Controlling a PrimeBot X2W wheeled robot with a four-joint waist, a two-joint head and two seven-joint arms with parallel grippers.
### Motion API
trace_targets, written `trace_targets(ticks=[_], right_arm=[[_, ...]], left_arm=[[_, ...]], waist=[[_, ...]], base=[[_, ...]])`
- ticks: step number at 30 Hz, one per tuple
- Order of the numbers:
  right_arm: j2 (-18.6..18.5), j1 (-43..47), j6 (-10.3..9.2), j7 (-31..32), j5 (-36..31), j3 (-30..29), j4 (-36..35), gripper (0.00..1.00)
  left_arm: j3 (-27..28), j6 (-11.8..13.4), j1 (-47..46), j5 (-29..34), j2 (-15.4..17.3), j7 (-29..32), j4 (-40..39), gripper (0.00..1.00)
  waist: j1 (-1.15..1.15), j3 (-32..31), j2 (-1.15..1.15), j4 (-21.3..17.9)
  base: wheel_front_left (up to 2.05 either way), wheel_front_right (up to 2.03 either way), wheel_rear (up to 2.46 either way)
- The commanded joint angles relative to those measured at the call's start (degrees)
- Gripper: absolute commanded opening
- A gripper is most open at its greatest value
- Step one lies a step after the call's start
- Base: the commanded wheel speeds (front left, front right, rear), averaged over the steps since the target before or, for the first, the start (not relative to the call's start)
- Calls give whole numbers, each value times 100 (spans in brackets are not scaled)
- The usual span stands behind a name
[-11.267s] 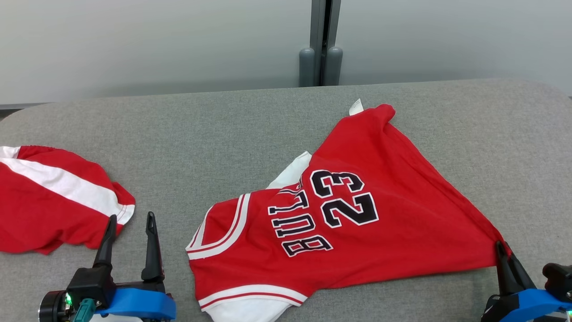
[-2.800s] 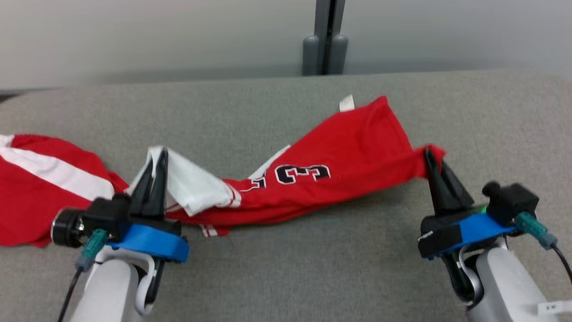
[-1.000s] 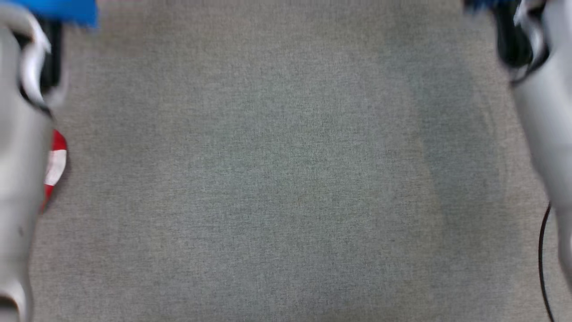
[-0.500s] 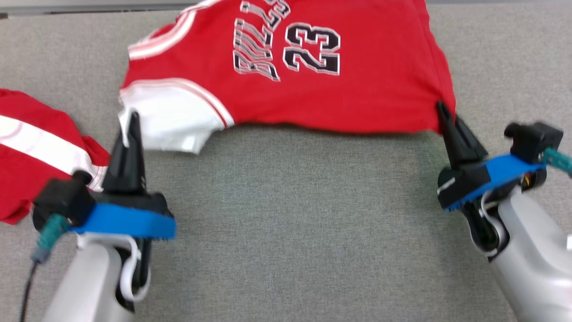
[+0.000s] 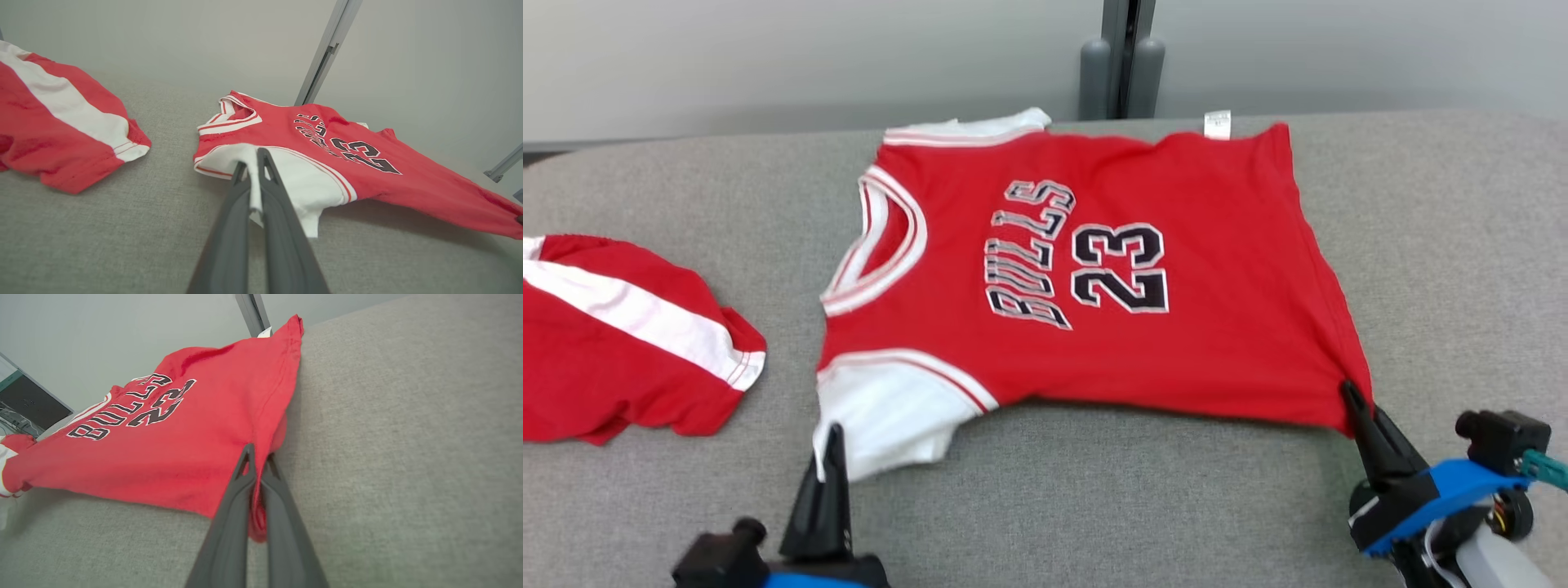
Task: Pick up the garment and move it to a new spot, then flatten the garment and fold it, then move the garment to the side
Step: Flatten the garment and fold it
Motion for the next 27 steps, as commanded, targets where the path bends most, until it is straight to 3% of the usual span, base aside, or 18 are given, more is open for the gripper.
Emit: trace_targets(ticks=[1,8,14,21,27], right_arm=[[-58,184,1,55,15,-81,-64,0],[-58,1203,0,512,-174,-913,-725,0],[252,1871,0,1047,-461,-1534,-1376,0],[639,2005,1,1533,-791,-1826,-1852,0],[747,1880,1,1793,-876,-1950,-2033,0]], left_arm=[[-13,26,127,62,-12,-28,-14,0],[-148,126,810,188,-121,-28,-120,0],[-301,131,941,263,-106,13,-162,0],[-425,73,682,372,-1,122,-77,0],[-484,-13,392,461,117,190,-44,0]], waist=[[1,-107,0,-60],[1,-374,0,-38],[1,-405,0,-1],[1,-338,0,-4],[1,-262,0,-29]], base=[[0,0,0],[0,0,0],[0,0,0],[0,0,0],[0,0,0]])
